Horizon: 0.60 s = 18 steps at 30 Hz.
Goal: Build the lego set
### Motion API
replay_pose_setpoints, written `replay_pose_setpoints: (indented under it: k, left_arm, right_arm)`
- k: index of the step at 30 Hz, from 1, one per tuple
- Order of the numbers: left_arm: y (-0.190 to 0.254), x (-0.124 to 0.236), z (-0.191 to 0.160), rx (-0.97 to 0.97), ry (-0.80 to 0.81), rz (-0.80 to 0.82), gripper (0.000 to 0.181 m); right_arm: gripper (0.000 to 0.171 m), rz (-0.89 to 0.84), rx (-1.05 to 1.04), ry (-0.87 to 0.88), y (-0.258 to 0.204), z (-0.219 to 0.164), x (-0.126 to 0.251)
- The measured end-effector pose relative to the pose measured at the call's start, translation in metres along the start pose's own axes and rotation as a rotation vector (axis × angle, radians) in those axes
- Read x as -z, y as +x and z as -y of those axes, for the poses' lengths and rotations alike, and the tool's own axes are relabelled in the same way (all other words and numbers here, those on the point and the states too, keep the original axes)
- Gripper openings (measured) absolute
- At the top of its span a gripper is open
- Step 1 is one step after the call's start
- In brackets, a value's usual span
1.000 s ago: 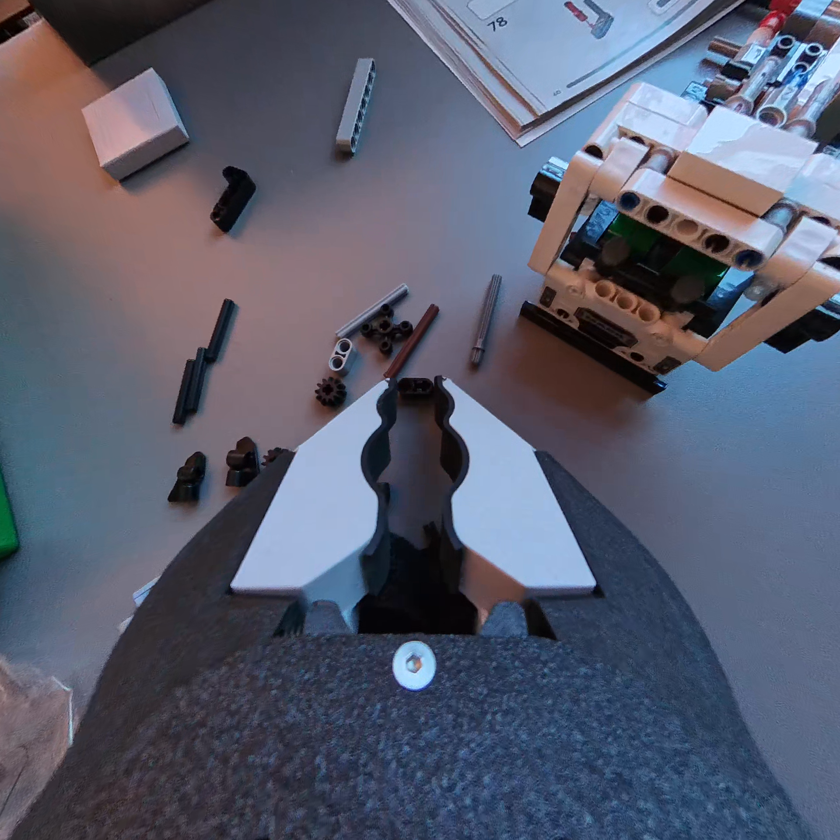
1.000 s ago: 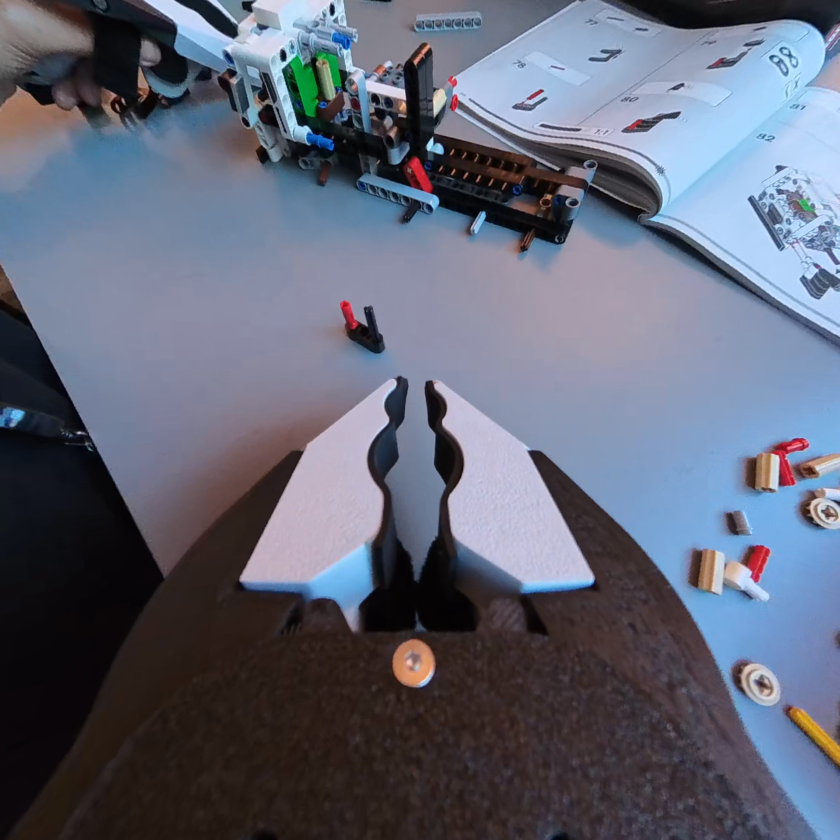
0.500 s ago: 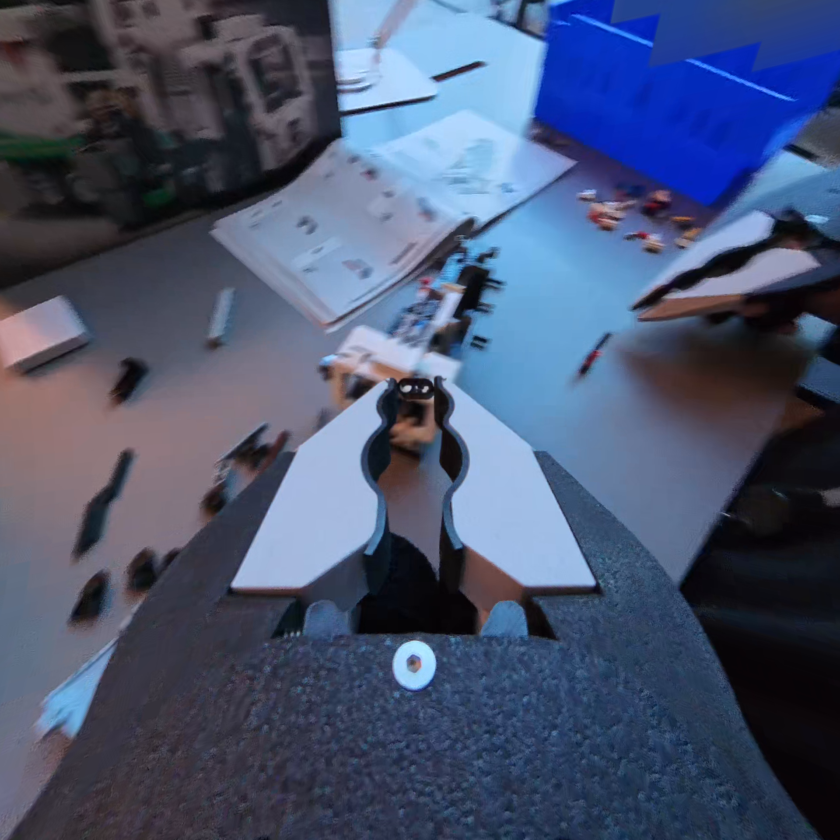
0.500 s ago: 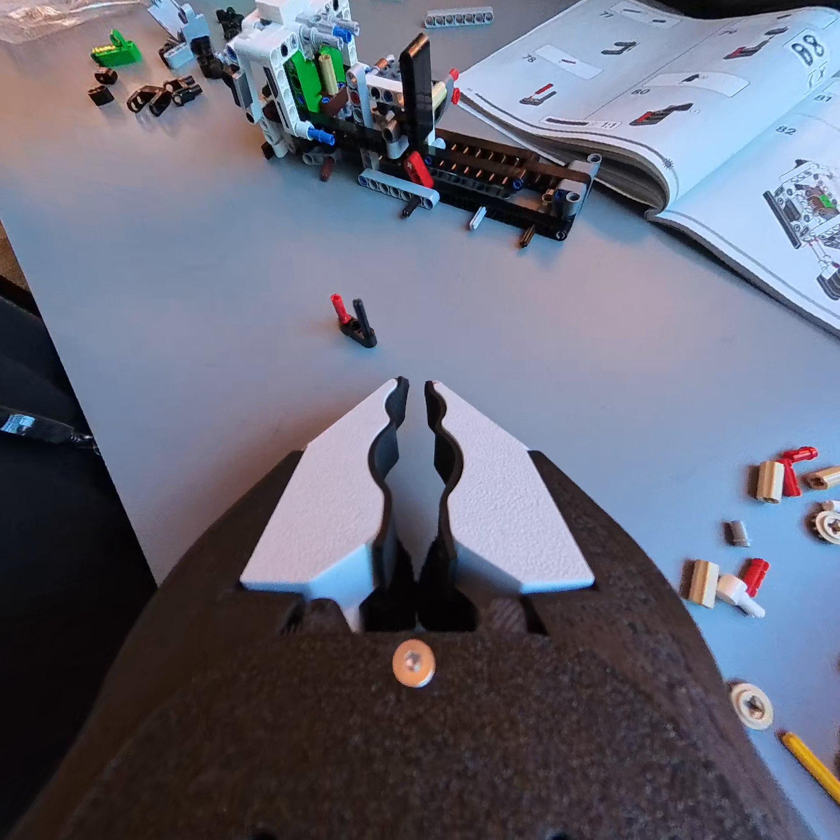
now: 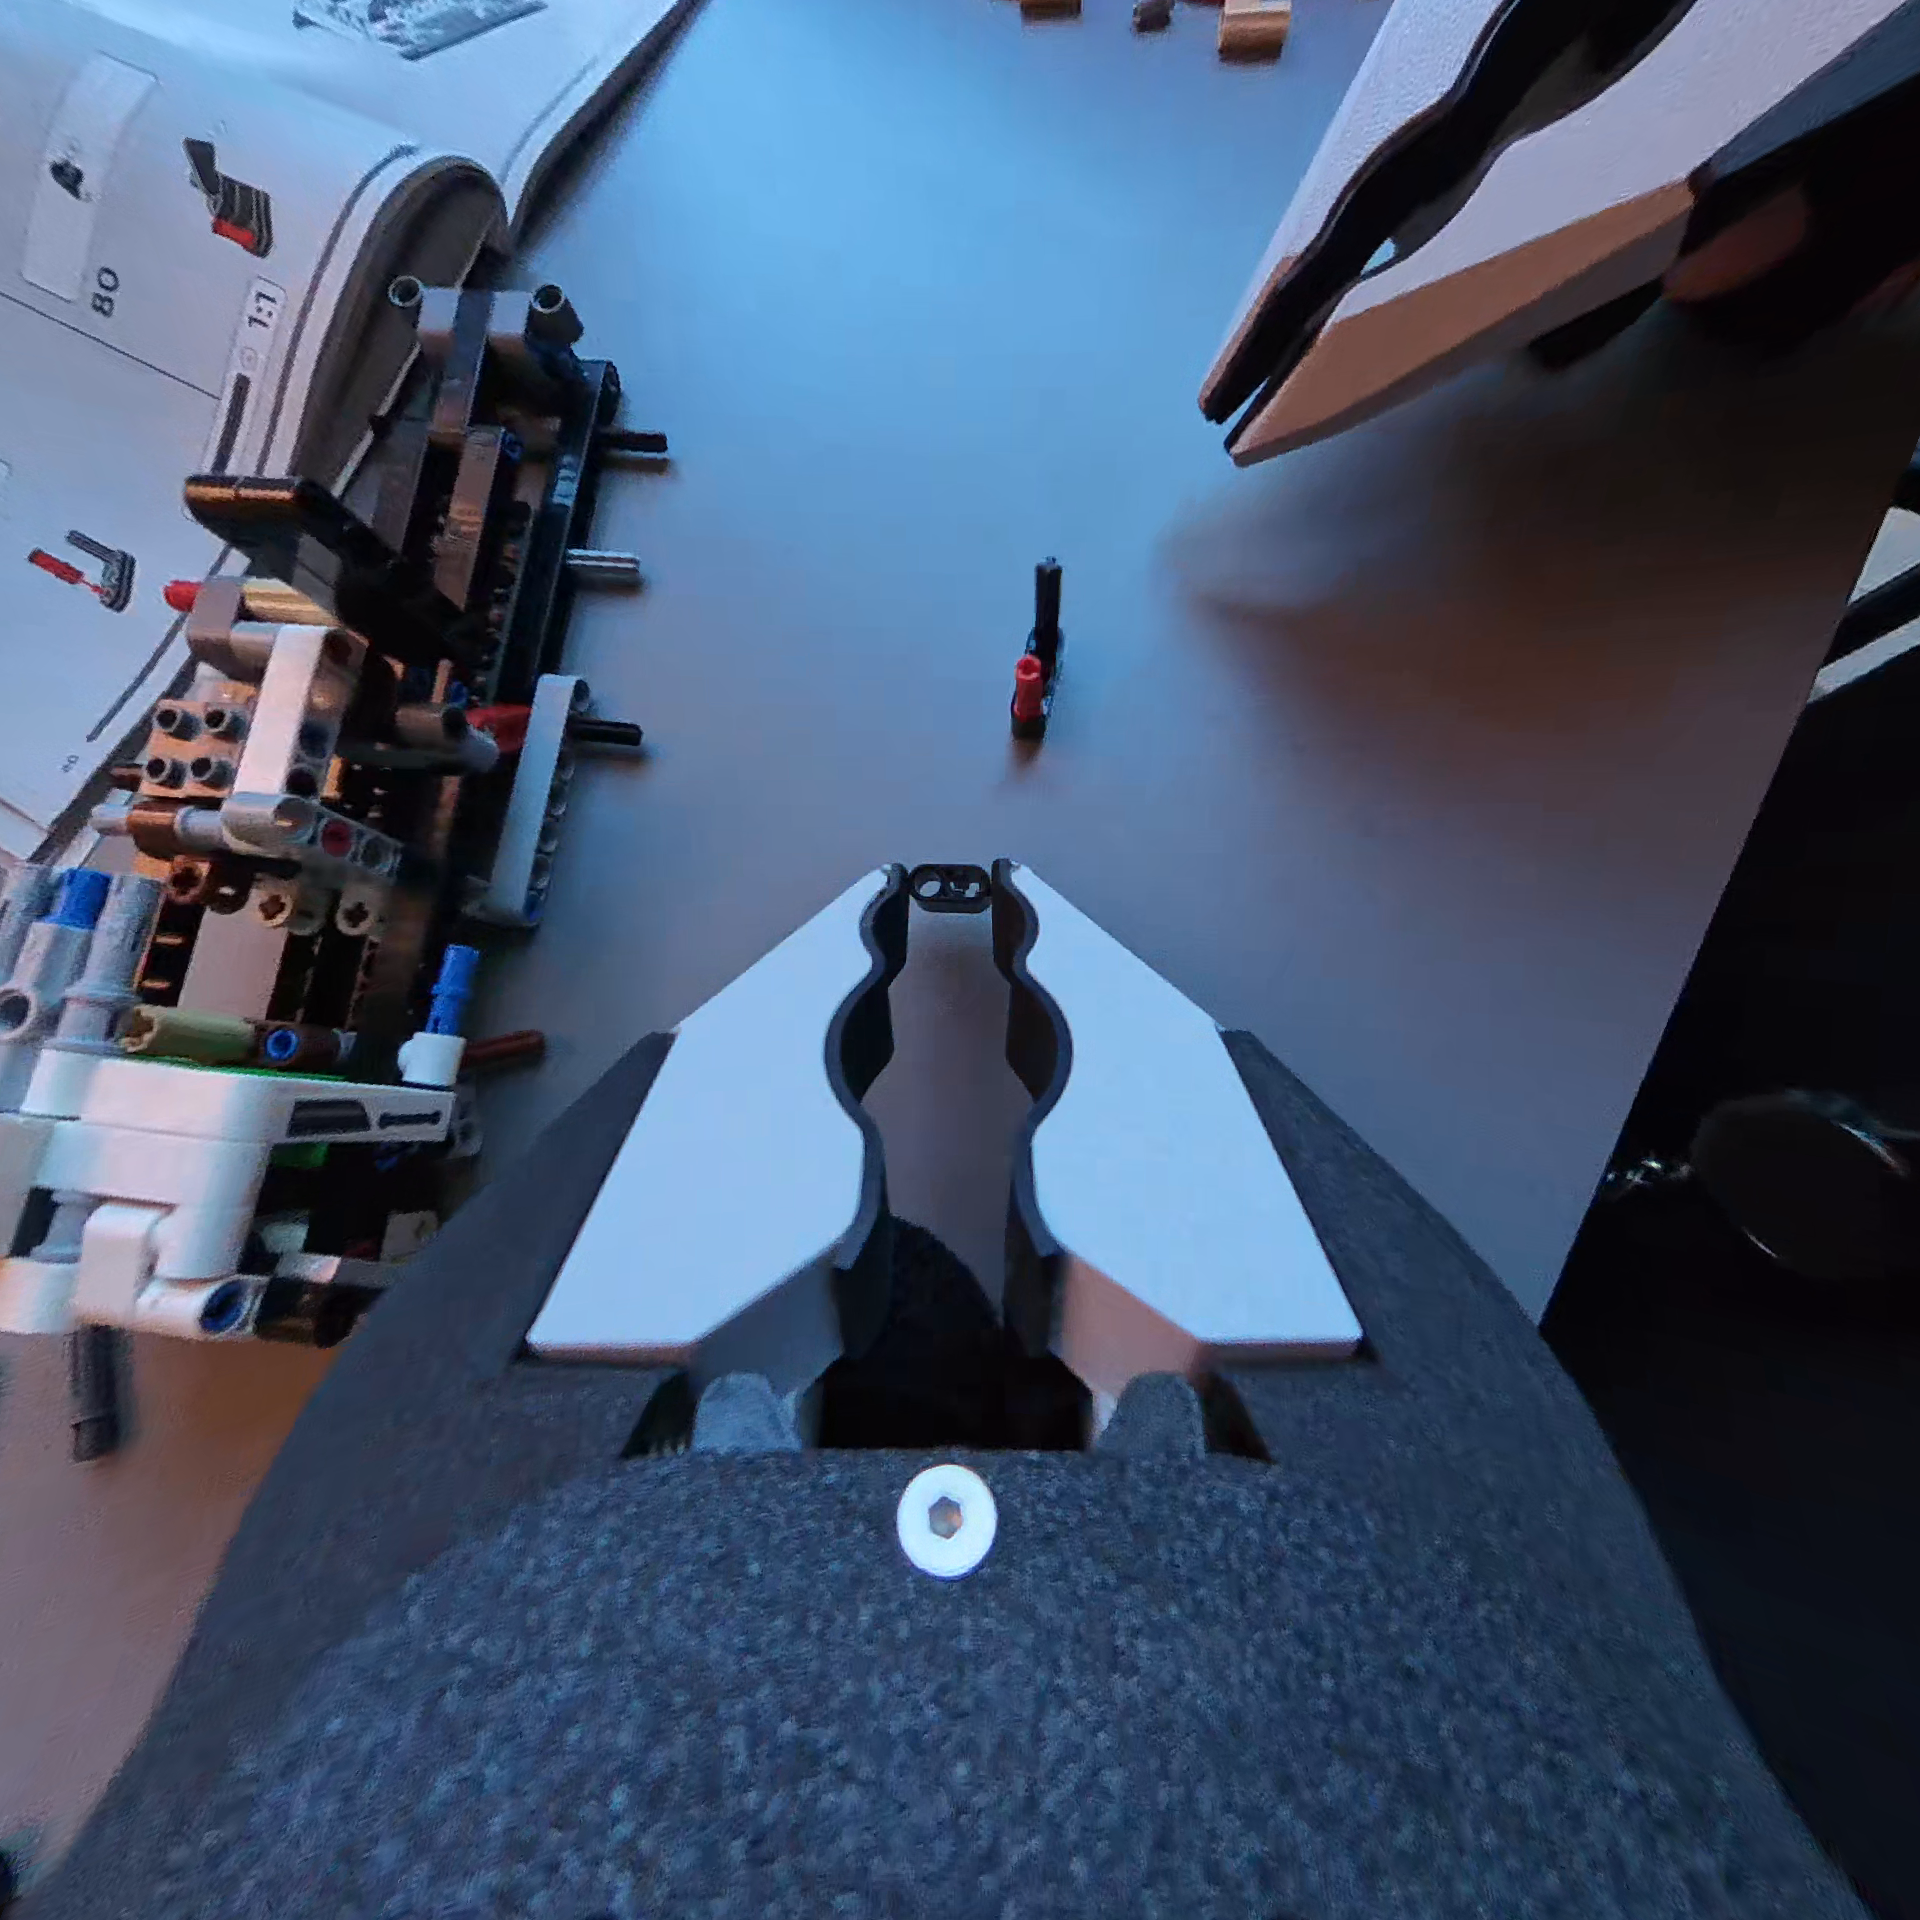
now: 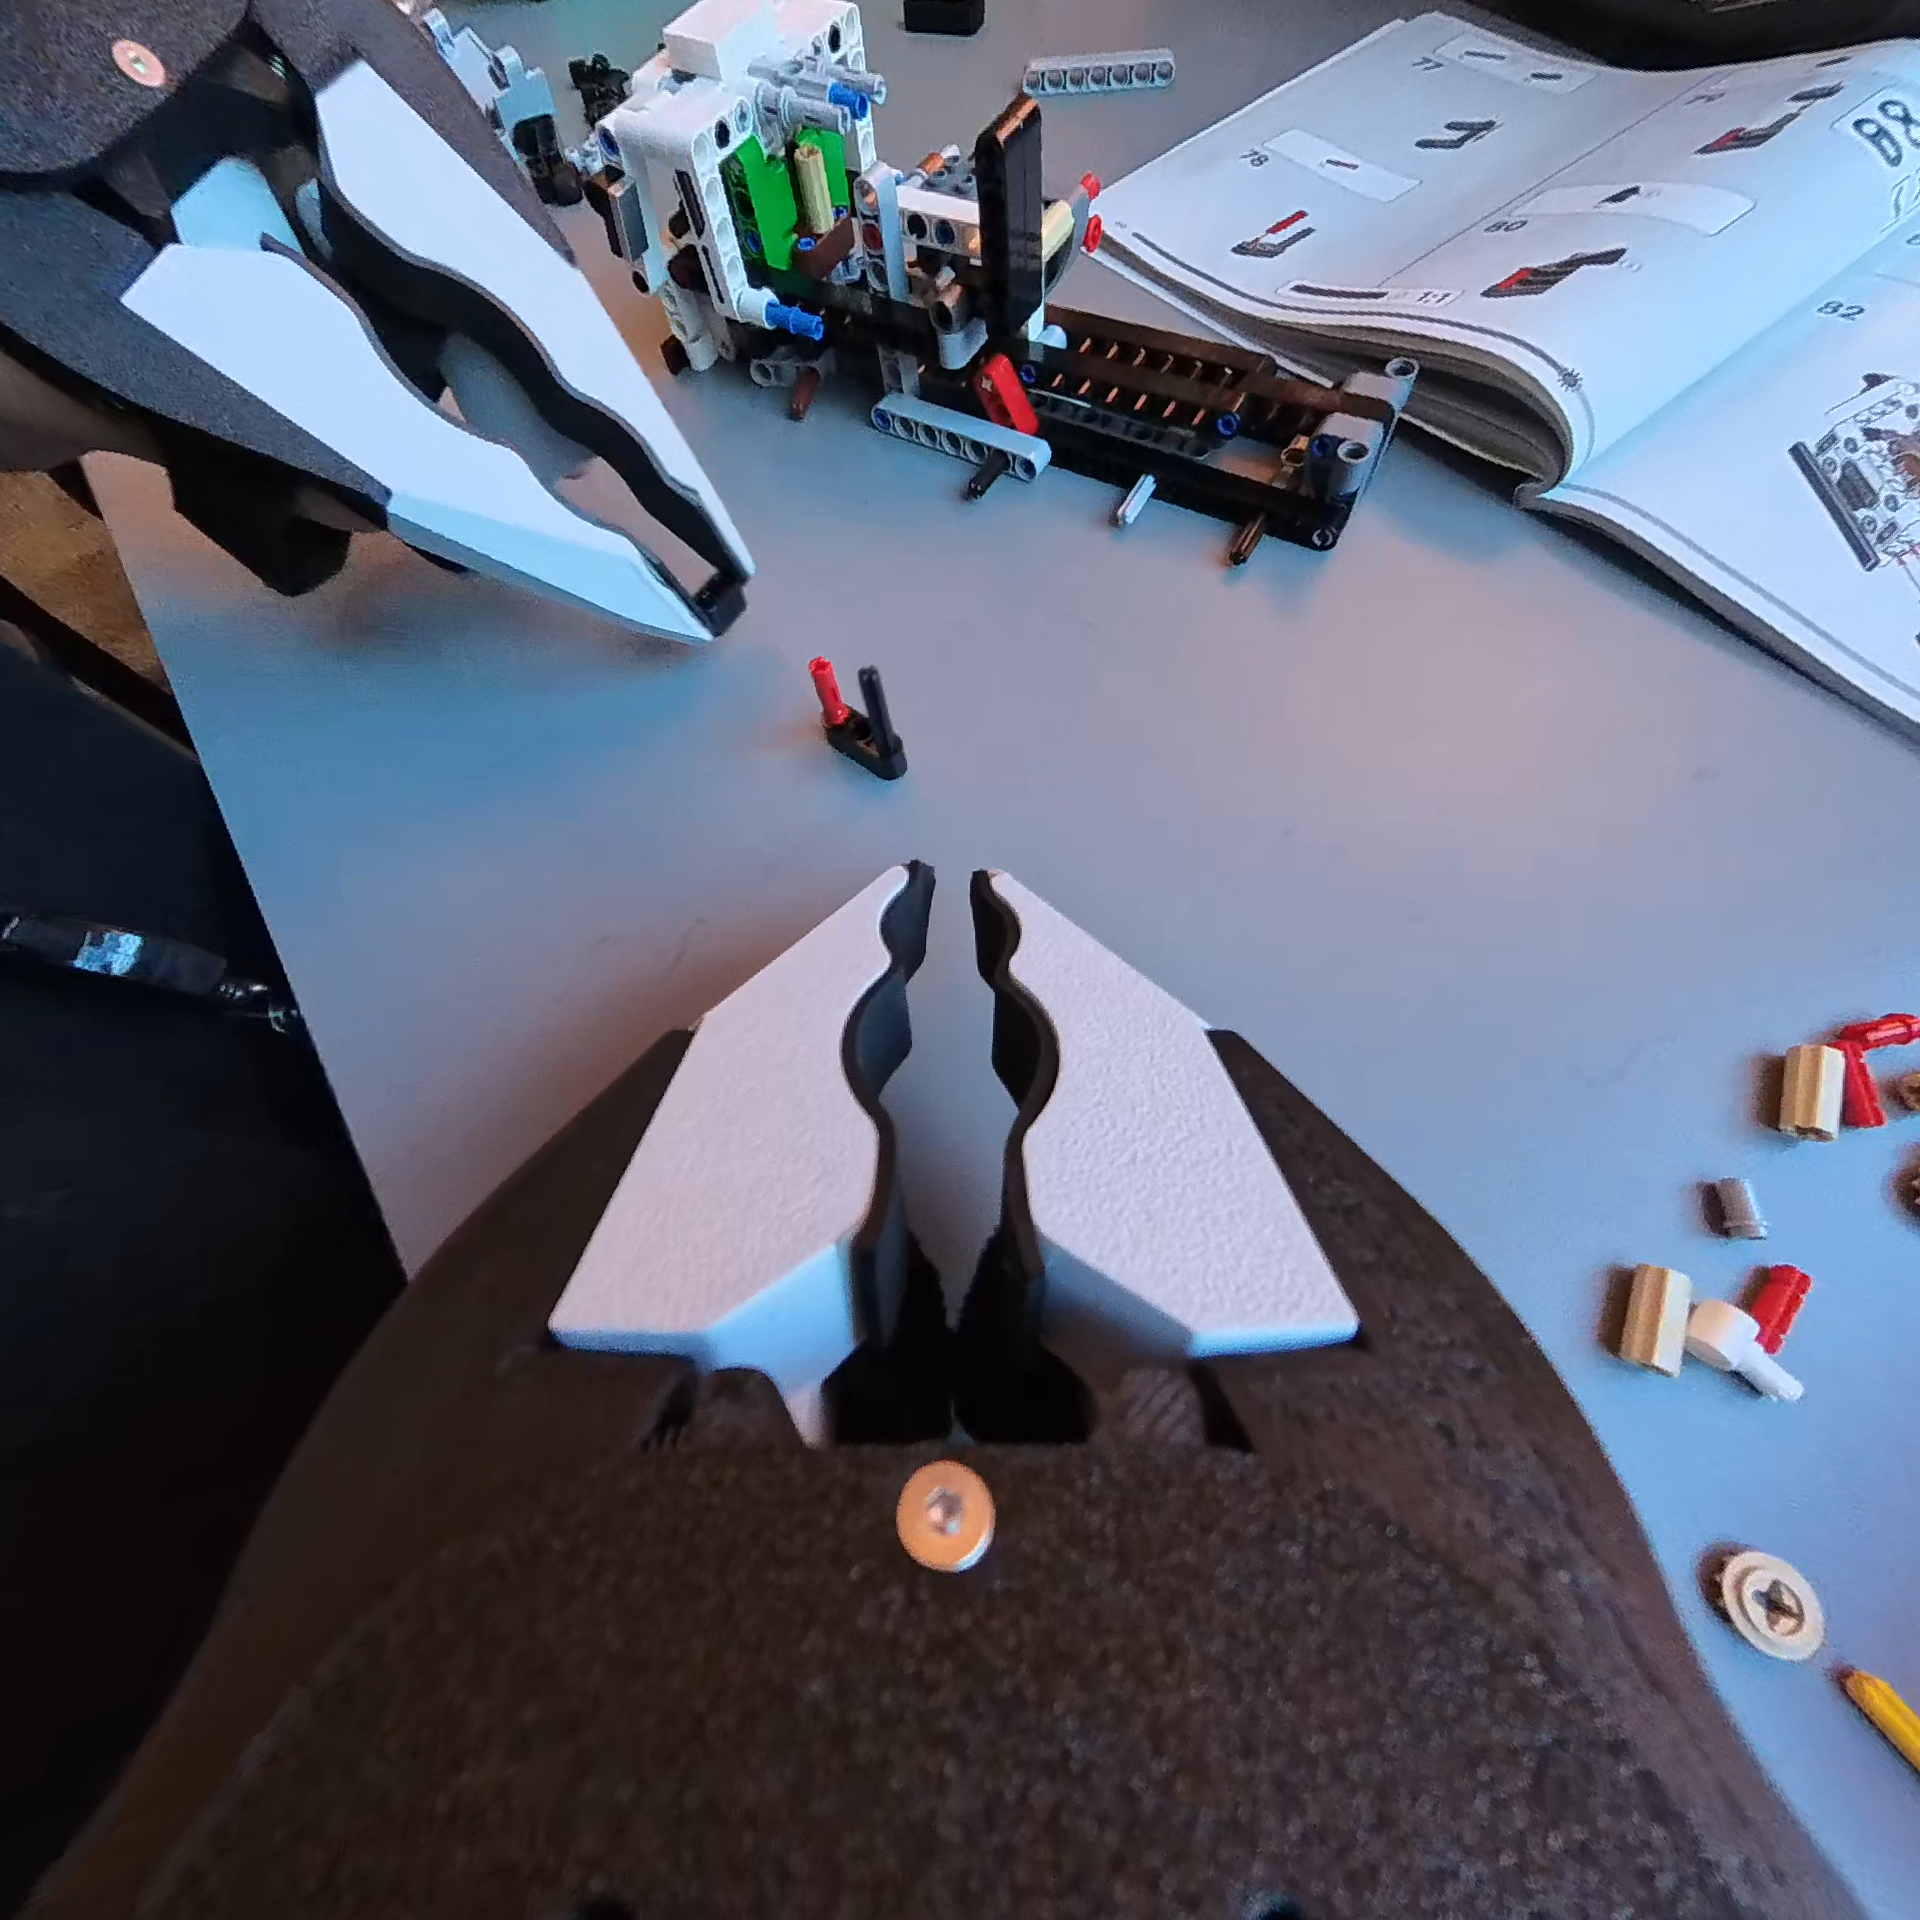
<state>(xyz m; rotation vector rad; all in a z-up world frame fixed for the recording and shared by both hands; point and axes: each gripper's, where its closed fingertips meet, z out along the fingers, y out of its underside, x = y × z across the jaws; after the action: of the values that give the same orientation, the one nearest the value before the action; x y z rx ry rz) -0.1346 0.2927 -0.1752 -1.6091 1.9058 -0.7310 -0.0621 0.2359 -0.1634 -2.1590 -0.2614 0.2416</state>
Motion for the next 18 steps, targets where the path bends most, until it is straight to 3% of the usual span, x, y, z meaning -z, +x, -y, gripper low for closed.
replay_pose_setpoints:
  k: [9,12,18]
  left_arm:
    - [-0.003,-0.006,-0.007,0.005,0.001,0.006,0.015]
    - [-0.007,-0.001,-0.003,0.029,0.052,0.018,0.025]
    - [-0.053,0.072,0.000,0.215,0.298,0.124,0.025]
  right_arm:
    - [0.007,0.010,0.007,-0.009,-0.003,-0.001,-0.001]
    - [0.007,0.015,0.013,-0.015,-0.005,0.000,-0.002]
    - [0.007,0.027,0.027,-0.023,-0.008,0.004,-0.007]
